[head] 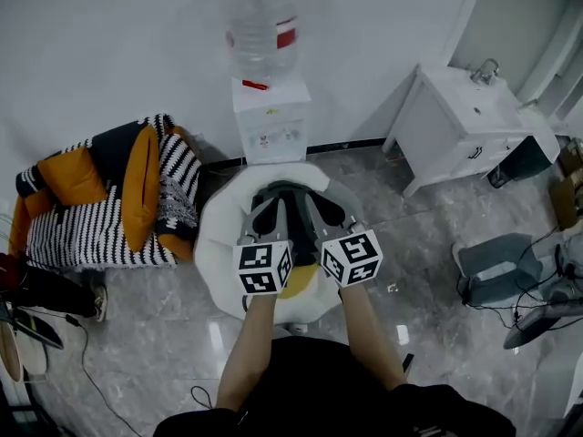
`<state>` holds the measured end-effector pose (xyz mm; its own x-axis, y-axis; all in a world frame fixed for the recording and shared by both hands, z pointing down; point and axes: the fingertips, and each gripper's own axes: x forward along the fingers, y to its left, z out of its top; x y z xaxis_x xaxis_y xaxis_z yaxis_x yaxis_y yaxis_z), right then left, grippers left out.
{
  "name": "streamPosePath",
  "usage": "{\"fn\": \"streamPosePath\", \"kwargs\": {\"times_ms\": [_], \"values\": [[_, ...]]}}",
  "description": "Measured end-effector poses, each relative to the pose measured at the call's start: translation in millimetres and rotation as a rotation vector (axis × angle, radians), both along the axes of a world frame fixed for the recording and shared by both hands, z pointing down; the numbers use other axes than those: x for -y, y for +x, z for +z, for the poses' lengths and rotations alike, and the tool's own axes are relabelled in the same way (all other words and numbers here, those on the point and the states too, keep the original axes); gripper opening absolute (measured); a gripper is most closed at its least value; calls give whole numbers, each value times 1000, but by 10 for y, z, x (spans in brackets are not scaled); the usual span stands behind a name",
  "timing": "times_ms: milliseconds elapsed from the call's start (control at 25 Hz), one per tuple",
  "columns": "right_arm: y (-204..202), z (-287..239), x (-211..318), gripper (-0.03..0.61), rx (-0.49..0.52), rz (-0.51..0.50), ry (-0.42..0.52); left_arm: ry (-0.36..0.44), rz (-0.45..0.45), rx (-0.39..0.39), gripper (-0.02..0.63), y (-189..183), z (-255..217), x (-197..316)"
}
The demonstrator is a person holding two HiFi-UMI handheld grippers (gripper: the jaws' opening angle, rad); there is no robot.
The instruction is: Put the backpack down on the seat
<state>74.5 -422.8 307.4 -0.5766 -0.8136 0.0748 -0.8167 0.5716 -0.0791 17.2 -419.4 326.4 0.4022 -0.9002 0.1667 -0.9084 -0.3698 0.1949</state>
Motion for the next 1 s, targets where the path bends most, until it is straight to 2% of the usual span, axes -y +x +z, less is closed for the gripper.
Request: {"fn": "streamPosePath", "kwargs": {"times_ms": [120, 280, 440, 1000], "values": [[-17, -190, -39, 8, -1, -21, 30, 60, -6, 37, 0, -34, -271, -24], [25, -286, -39, 8, -18, -13, 50, 100, -2, 56, 0, -24, -461, -47], [6, -301, -36, 8, -22, -12, 53, 106, 17, 74, 0, 8, -468, -86], [19, -368, -129, 8, -31, -8, 78, 106, 59, 69, 0, 123, -475, -152]]}}
